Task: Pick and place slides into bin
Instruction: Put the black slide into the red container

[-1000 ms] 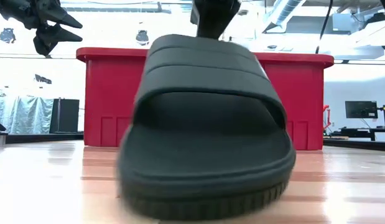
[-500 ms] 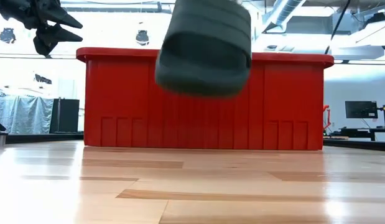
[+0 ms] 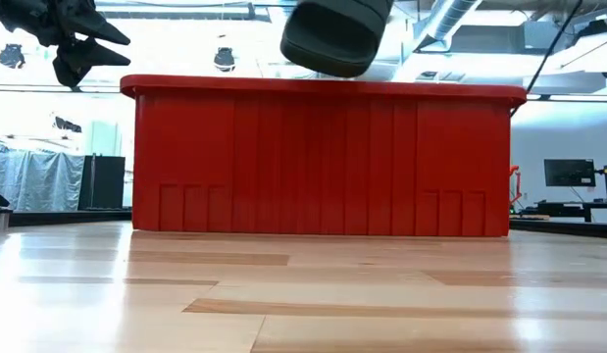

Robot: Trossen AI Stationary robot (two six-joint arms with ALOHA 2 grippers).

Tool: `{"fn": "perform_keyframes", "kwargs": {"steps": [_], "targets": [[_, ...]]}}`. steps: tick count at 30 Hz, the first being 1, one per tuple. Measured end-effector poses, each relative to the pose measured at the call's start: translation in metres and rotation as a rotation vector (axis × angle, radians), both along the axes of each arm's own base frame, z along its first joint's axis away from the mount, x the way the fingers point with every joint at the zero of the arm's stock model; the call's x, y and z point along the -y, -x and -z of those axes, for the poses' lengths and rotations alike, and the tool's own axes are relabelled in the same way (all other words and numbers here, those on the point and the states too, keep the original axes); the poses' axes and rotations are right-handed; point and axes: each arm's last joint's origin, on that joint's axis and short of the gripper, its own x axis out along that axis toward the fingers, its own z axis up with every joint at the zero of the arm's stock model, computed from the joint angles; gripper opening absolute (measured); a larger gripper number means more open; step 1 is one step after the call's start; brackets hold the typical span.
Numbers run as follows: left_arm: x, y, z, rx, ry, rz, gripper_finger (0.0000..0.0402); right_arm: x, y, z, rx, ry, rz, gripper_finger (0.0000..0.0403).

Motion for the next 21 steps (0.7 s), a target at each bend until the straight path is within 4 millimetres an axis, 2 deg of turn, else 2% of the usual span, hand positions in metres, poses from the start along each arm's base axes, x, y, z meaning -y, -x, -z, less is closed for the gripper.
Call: {"fn": "perform_keyframes", "kwargs": {"steps": [5,11,16,21], "targets": [[0.0,0.0,0.0,0.0,0.0,0.0,0.0157,0.031,0.025,-0.023,0.065,0.041,0.092,0.0],[0.0,0.0,0.0,0.0,0.0,0.0,0.0157,0.072,0.05,-0.04,0.1,0.1,0.239,0.0],[0.0,0.0,0.0,0.0,0.0,0.0,0.0157,0.111,0.062,-0.044,0.061,0.132,0.35,0.0],[0.0,0.0,0.0,0.0,0.0,0.0,0.0157,0.151,0.065,-0.039,-0.001,0.072,0.373,0.0]]}}
